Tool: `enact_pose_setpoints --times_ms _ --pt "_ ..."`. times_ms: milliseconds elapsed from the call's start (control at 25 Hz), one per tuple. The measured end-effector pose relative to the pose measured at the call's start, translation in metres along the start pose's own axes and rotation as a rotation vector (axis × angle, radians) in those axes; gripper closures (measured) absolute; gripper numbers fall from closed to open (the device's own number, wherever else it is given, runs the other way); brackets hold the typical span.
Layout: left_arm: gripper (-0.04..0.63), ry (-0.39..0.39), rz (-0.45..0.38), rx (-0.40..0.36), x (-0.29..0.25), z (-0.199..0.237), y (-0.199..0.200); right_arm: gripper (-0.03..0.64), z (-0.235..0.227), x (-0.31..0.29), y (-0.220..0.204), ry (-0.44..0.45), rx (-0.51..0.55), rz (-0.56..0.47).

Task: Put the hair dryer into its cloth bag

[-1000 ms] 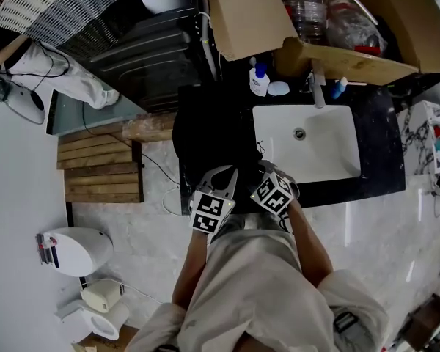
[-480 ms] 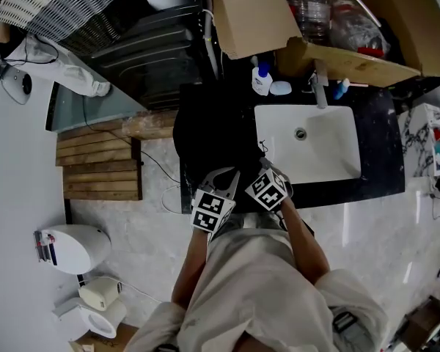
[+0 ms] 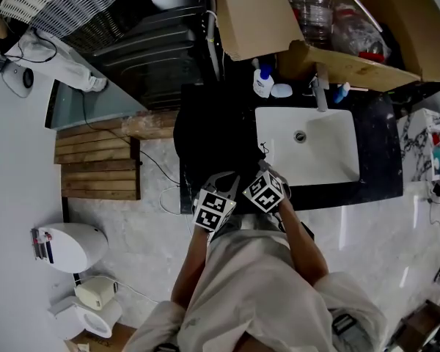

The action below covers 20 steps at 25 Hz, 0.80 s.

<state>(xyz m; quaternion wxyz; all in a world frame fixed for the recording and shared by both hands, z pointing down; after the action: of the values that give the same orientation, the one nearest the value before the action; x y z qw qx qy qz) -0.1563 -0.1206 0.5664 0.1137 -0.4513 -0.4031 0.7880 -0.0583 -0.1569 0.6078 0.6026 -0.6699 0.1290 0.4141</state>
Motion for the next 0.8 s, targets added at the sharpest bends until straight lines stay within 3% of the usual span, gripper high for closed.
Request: enact_pose_setpoints --times_ms 800 --pt "0.589 0.004 -0.002 -0.015 0.002 -0.006 0.003 0.397 0.012 0.041 -0.004 -0.006 0.060 -0.036"
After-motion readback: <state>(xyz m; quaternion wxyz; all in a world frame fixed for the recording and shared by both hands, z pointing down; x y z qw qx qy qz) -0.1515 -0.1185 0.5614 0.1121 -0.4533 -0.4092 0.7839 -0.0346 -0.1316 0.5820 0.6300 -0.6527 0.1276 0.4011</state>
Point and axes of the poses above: the fingertips, and each gripper's own axes: x backward along the fingers, z to its left, y out of its top, the point moved 9 cm from there along x, backward along the fingers, and after that the axes turned 8 degrees about x, right-handed, at the moved point
